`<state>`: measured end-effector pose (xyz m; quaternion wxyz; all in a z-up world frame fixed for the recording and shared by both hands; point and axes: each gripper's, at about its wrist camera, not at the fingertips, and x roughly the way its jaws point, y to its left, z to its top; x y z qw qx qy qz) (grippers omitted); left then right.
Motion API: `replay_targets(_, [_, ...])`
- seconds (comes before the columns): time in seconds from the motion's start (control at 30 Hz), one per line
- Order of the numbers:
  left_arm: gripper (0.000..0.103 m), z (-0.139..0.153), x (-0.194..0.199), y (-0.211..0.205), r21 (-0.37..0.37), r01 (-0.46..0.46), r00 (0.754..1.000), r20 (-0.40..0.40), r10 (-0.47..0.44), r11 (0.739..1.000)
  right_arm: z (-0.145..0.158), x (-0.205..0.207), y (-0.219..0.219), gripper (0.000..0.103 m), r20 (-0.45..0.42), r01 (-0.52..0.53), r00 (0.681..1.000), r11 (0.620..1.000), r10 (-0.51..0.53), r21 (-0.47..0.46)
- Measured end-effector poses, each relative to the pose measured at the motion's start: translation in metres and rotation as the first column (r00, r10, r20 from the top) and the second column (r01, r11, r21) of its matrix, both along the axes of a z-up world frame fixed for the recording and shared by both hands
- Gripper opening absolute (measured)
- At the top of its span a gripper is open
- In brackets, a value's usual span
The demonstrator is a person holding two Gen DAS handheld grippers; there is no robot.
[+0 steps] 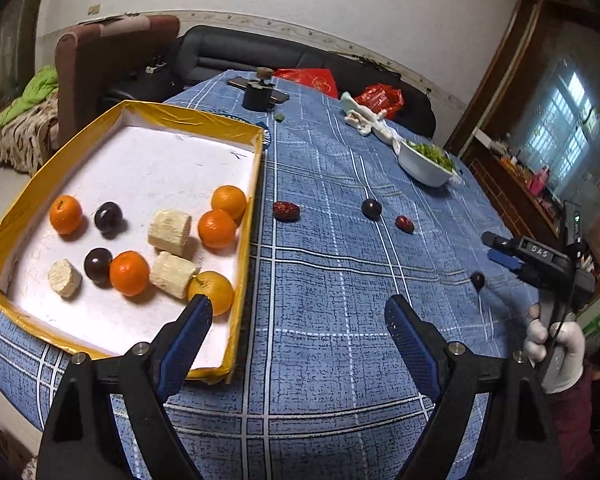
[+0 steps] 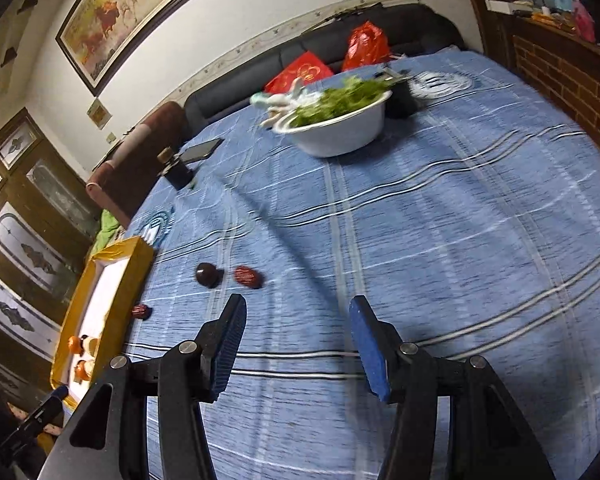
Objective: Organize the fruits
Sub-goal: 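Grasp a dark plum with the right tool while the left tool grasps a red jujube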
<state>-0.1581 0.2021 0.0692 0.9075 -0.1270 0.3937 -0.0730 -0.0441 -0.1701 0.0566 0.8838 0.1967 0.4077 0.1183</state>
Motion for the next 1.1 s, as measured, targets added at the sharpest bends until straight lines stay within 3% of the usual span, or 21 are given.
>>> replay_targets(0.3, [0.087, -0.014, 0.015, -0.032, 0.019, 0.074, 0.996, -0.053, -0.072, 0.997, -0.022, -0.005, -0.021, 0.059, -0.059, 0.019, 0.998, 0.996, -0.024, -0.086])
replay_targets(0.43, [0.087, -0.009, 0.021, -0.049, 0.067, 0.1, 0.994, -0.056, -0.096, 0.993, -0.033, 0.004, -0.018, 0.048, -0.071, 0.025, 0.997, 0.995, -0.032, -0.1])
replay_targets(0.57, [0.087, 0.003, 0.036, -0.064, 0.122, 0.098, 0.995, -0.022, -0.096, 0.988, -0.038, 0.01, -0.01, 0.047, -0.07, 0.005, 0.997, 0.991, -0.014, -0.137])
replay_targets(0.67, [0.087, 0.011, 0.055, -0.077, 0.144, 0.109, 0.994, 0.005, -0.111, 0.983, -0.041, 0.009, -0.004, 0.037, -0.055, -0.002, 0.998, 0.981, -0.009, -0.196])
replay_targets(0.7, [0.086, 0.012, 0.063, -0.084, 0.146, 0.125, 0.992, 0.014, -0.129, 0.981, -0.041, 0.008, -0.003, 0.028, -0.051, 0.001, 0.999, 0.976, -0.013, -0.219])
replay_targets(0.77, [0.071, 0.011, 0.076, -0.099, 0.152, 0.168, 0.985, 0.021, -0.173, 0.974, -0.041, 0.007, -0.004, 0.027, -0.043, 0.005, 0.999, 0.973, -0.015, -0.23])
replay_targets(0.8, [0.056, 0.007, 0.084, -0.109, 0.166, 0.188, 0.982, 0.007, -0.191, 0.968, -0.041, 0.006, -0.006, 0.027, -0.043, 0.005, 0.999, 0.975, -0.015, -0.222])
replay_targets(0.83, [0.051, 0.004, 0.092, -0.12, 0.174, 0.202, 0.979, -0.007, -0.204, 0.964, -0.041, 0.006, -0.007, 0.027, -0.042, 0.005, 0.999, 0.977, -0.014, -0.214])
replay_targets(1.1, [0.05, -0.027, 0.153, -0.181, 0.204, 0.278, 0.96, -0.07, -0.27, 0.939, -0.028, 0.0, -0.026, 0.027, 0.013, 0.035, 0.999, 0.995, -0.034, -0.093])
